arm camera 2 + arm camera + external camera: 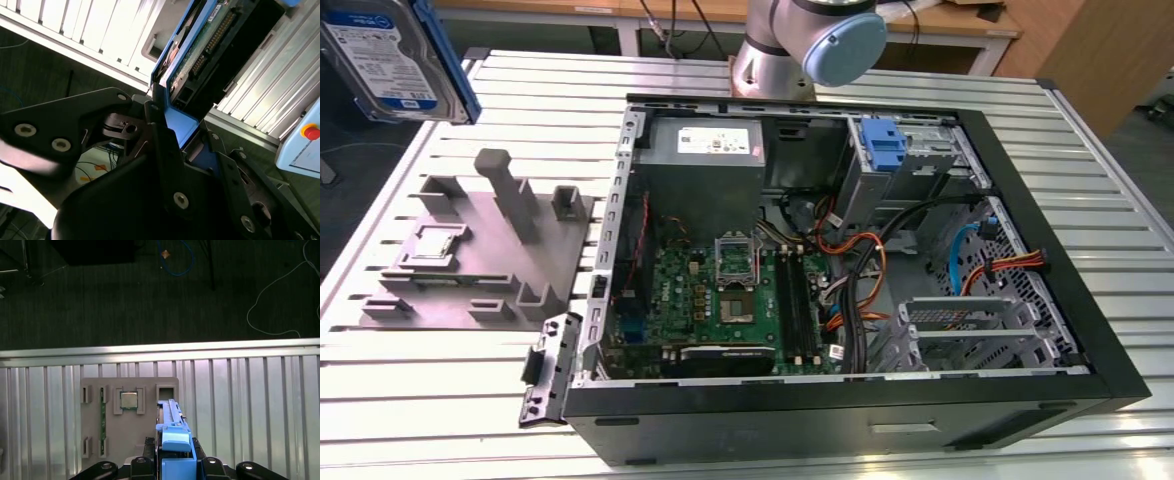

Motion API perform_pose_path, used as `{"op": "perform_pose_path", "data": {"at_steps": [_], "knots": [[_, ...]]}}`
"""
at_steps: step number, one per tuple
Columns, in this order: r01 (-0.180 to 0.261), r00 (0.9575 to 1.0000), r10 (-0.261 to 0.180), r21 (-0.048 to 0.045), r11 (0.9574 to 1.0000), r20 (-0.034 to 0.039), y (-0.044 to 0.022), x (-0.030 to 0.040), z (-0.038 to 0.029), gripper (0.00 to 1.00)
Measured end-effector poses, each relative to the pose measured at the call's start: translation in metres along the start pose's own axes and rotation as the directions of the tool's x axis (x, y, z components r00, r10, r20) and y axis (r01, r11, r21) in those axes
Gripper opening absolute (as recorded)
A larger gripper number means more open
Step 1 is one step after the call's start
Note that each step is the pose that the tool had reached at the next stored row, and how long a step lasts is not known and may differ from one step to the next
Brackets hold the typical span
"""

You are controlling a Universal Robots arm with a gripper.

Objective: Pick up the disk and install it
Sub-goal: 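Pick up the disk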

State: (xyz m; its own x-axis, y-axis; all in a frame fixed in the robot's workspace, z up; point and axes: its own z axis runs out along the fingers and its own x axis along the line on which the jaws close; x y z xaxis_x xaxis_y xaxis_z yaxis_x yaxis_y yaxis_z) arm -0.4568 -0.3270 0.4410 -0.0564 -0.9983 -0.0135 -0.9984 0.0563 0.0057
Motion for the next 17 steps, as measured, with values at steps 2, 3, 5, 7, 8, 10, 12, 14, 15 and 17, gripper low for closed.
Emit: {"op": "perform_pose_path", "data": {"at_steps": [2, 3, 5, 7, 8, 10, 12, 14, 15, 17], "knots": [[0.0, 1.0, 0.0, 0.0, 1.0, -0.0001, 0.0, 0.0, 0.0, 0.36], [0.0, 1.0, 0.0, 0.0, 1.0, -0.0001, 0.0, 0.0, 0.0, 0.36], [0.0, 1.0, 0.0, -0.0001, 1.0, -0.0002, 0.0001, 0.0, -0.0005, 0.36], [0.0, 1.0, 0.0, 0.0, 1.0, -0.0002, 0.0, 0.0, -0.0024, 0.36], [0.0, 1.0, 0.0, 0.0, 1.0, -0.0002, 0.0, 0.0, -0.0036, 0.36], [0.0, 1.0, 0.0, 0.0001, 1.0, -0.0002, 0.0001, -0.0001, -0.0064, 0.36], [0.0, 1.0, 0.0, 0.0, 1.0, -0.0002, 0.0001, -0.0001, -0.0082, 0.36], [0.0, 1.0, 0.0, 0.0, 1.0, -0.0002, 0.0001, -0.0001, -0.0093, 0.36], [0.0, 1.0, 0.0, 0.0001, 1.0, -0.0001, 0.0001, -0.0001, -0.0097, 0.36], [0.0, 1.0, 0.0, 0.0, 1.0, -0.0001, 0.0001, -0.0001, -0.0104, 0.36]]}}
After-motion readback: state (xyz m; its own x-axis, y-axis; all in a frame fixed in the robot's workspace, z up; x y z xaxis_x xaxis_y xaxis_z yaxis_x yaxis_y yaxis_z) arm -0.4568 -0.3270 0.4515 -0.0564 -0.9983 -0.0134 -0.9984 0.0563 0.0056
